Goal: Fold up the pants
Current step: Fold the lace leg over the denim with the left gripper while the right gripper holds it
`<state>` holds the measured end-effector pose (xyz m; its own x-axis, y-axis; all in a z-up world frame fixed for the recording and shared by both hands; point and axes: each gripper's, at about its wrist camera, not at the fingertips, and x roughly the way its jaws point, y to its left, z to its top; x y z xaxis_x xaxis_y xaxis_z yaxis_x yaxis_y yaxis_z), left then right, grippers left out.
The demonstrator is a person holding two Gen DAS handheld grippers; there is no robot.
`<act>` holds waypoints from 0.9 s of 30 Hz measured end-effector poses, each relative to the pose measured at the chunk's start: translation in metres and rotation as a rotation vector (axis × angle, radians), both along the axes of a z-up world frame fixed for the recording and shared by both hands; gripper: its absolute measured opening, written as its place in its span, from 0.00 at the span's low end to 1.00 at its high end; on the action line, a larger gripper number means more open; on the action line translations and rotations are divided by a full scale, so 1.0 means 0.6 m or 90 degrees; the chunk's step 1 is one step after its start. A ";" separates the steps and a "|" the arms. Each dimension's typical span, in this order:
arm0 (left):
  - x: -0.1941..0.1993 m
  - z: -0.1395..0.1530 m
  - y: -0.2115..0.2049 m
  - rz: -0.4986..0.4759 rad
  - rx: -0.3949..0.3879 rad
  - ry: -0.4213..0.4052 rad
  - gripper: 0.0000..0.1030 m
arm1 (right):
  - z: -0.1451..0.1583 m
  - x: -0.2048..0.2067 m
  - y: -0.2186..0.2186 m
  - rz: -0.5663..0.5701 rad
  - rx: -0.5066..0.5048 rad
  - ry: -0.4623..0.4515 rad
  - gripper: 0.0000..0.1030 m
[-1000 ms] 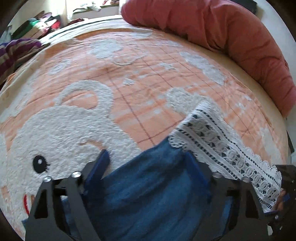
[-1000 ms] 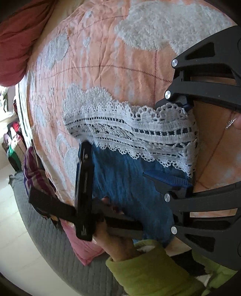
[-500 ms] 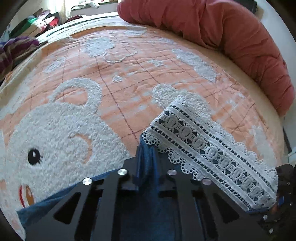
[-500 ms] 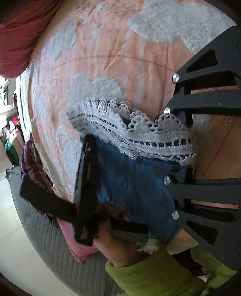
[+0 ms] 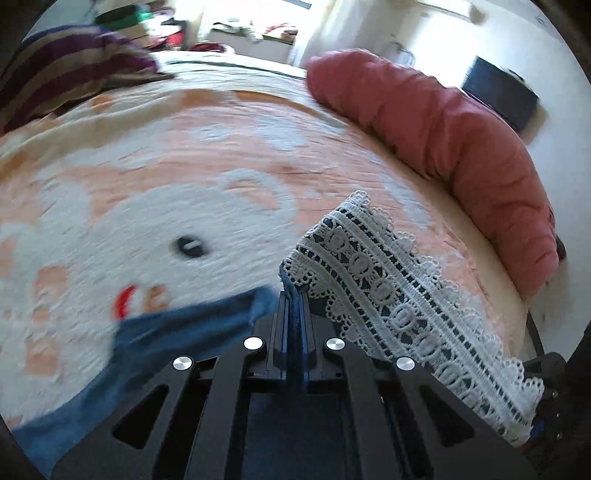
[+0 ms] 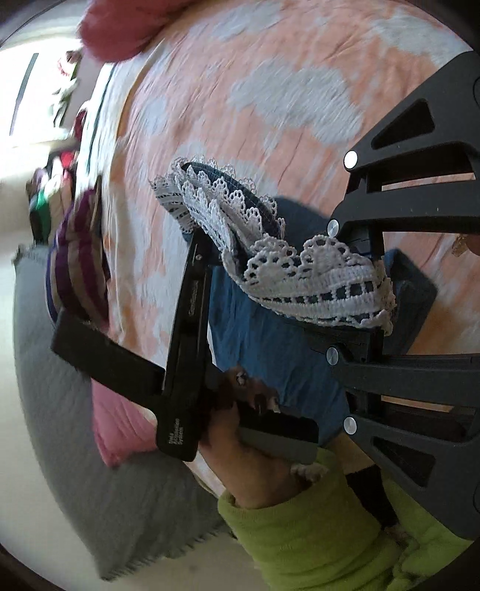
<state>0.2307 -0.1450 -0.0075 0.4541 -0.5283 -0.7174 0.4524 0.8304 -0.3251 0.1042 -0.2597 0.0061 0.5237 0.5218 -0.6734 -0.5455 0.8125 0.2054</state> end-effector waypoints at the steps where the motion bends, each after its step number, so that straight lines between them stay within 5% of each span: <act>1: -0.002 -0.003 0.022 0.017 -0.002 0.004 0.04 | -0.004 0.001 0.016 0.012 -0.009 0.000 0.15; 6: -0.005 -0.023 0.125 0.110 -0.026 0.040 0.05 | -0.029 0.008 0.099 0.058 -0.060 0.016 0.15; 15: -0.090 -0.009 0.318 0.256 -0.172 0.024 0.15 | -0.054 -0.045 0.218 0.141 -0.193 -0.039 0.15; 18: -0.106 -0.010 0.322 0.251 -0.183 0.020 0.27 | -0.054 -0.067 0.246 0.162 -0.225 -0.076 0.18; 22: -0.104 -0.018 0.304 0.217 -0.188 0.027 0.41 | -0.031 -0.085 0.248 0.190 -0.175 -0.081 0.26; 27: -0.104 -0.042 0.287 0.194 -0.188 0.061 0.48 | 0.006 -0.110 0.202 0.190 -0.140 -0.092 0.37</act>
